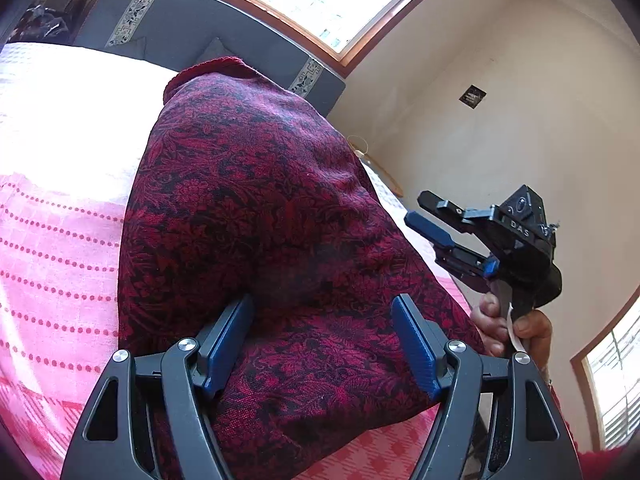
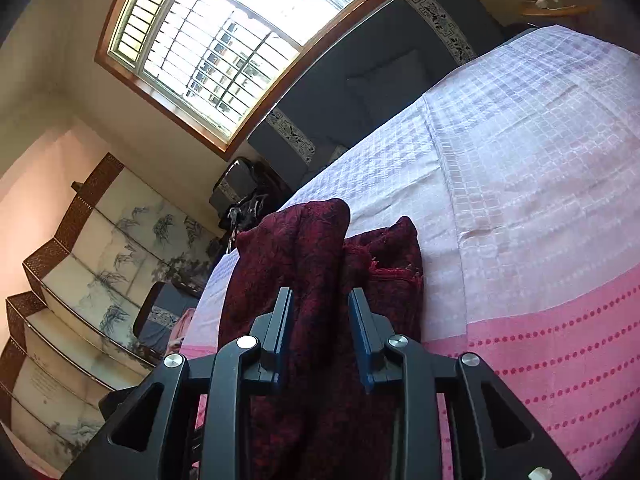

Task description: Fold small clothes

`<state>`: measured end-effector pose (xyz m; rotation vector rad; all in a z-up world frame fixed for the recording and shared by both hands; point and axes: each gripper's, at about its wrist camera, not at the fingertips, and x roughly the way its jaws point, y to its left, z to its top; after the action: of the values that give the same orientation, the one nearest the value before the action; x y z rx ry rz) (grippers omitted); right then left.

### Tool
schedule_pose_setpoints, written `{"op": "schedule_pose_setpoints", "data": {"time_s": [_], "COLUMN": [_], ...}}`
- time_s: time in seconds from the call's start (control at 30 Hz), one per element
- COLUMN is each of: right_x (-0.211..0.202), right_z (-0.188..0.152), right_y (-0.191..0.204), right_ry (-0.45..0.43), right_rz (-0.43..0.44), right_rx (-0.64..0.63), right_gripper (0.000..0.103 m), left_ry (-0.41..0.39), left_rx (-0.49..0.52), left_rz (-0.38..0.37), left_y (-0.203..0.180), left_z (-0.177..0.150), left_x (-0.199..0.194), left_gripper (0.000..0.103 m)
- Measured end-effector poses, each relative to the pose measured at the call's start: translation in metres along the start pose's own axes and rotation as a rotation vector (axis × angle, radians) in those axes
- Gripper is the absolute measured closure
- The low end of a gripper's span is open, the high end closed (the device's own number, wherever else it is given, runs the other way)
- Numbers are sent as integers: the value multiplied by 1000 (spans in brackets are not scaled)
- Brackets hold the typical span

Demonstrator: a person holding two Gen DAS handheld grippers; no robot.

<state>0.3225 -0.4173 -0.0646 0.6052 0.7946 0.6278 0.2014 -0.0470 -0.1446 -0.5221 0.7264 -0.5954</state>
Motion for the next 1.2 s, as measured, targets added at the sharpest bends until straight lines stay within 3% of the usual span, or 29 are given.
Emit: {"op": "schedule_pose_setpoints", "data": {"time_s": [0.13, 0.2, 0.23, 0.27, 0.33, 0.43, 0.5, 0.57, 0.7, 0.8, 0.97, 1.03, 1.13, 1.2], "right_x": [8, 17, 22, 27, 26, -7, -19, -16, -20, -21, -36, -32, -24, -25], "right_z": [-24, -34, -37, -39, -42, -42, -52, -69, -93, -91, -88, -90, -95, -94], "right_y": [16, 13, 13, 15, 22, 38, 36, 13, -31, -21, -12, -11, -34, -27], "right_ry": [142, 174, 184, 187, 150, 10, -19, 0, -25, -33, -94, -80, -44, -42], "right_rz": [-50, -29, -32, -43, -75, -64, -83, -120, -42, -59, -42, -73, -43, -73], "right_rx": [-57, -55, -59, -78, -115, -156, -166, -118, 73, 29, 50, 28, 138, 92], "right_gripper": [67, 67, 69, 86, 90, 92, 92, 92, 92, 92, 93, 93, 93, 93], "left_ry": [-8, -12, -13, -13, -16, -42, -27, -8, 11, 8, 8, 8, 20, 44], "left_rx": [23, 23, 17, 8, -29, -125, -157, -117, -2, 59, 62, 76, 96, 125], "left_rz": [13, 23, 26, 26, 12, -60, -81, -58, -29, -1, -19, -11, -15, -4], "left_y": [-3, -6, -6, -10, -9, 3, 9, 5, -10, -16, -16, -19, -24, -28], "left_z": [-2, -3, -3, 1, 2, 3, 1, 0, -5, -8, -8, -8, -6, -6], "left_x": [0, 0, 0, 0, -5, -12, -9, -5, -2, 0, 1, 3, 8, 11], "left_gripper": [30, 30, 29, 29, 29, 29, 29, 29, 29, 27, 25, 23, 22, 21]}}
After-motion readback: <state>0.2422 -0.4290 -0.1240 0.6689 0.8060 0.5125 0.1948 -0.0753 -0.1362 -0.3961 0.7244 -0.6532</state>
